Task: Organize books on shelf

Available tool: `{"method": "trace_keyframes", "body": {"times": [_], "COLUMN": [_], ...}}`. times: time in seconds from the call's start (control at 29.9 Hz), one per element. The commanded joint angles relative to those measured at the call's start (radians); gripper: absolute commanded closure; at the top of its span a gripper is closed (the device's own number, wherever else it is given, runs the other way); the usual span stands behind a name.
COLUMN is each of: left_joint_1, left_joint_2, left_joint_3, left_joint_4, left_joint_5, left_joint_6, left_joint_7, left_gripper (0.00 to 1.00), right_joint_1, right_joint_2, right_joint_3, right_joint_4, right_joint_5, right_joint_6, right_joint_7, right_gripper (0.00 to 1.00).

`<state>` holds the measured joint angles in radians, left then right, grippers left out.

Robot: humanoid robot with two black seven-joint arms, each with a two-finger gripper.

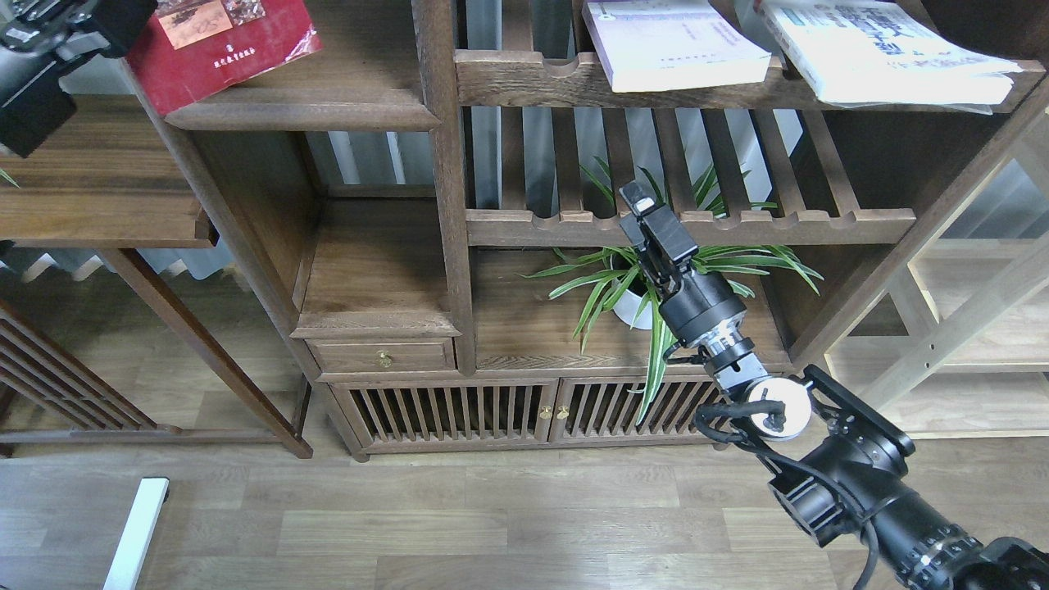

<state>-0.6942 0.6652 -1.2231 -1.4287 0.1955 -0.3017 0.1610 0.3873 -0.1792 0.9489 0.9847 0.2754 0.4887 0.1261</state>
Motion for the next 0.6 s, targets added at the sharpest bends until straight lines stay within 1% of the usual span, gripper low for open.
{"method": "trace_keyframes", "body": {"times": [0.0, 0.17, 0.27, 0.47, 0.57], "left_joint_1": [-0.073, -0.160, -0.220, -0.290, -0.312], "left_joint_2": [-0.038, -0.110, -0.148, -0.159, -0.174], "left_joint_3": [0.043, 0.079, 0.131, 0.217, 0.250], "left_joint_4": [0.063, 0.135, 0.177, 0.211, 0.232], "left_joint_5": [0.038, 0.090, 0.110, 0.114, 0.116], "left_joint_6": [0.010, 0.088, 0.145, 0.272, 0.305], "left_joint_7": [-0.003, -0.003, -0.003, -0.003, -0.012], "left_gripper": [0.99, 0.99, 0.99, 0.99, 0.99], "right_joint_1": [-0.001, 0.001, 0.002, -0.001, -0.007], "right_joint_2": [-0.003, -0.003, -0.002, -0.003, -0.003], "right_joint_3": [0.004, 0.005, 0.010, 0.013, 0.017], "right_joint_4": [-0.001, -0.005, -0.005, -0.005, -0.005], "right_joint_5": [0.002, 0.004, 0.004, 0.004, 0.005], "right_joint_6": [0.000, 0.000, 0.000, 0.000, 0.000], "right_joint_7": [0.001, 0.001, 0.001, 0.001, 0.001], "right_gripper": [0.13, 0.13, 0.13, 0.13, 0.12]}}
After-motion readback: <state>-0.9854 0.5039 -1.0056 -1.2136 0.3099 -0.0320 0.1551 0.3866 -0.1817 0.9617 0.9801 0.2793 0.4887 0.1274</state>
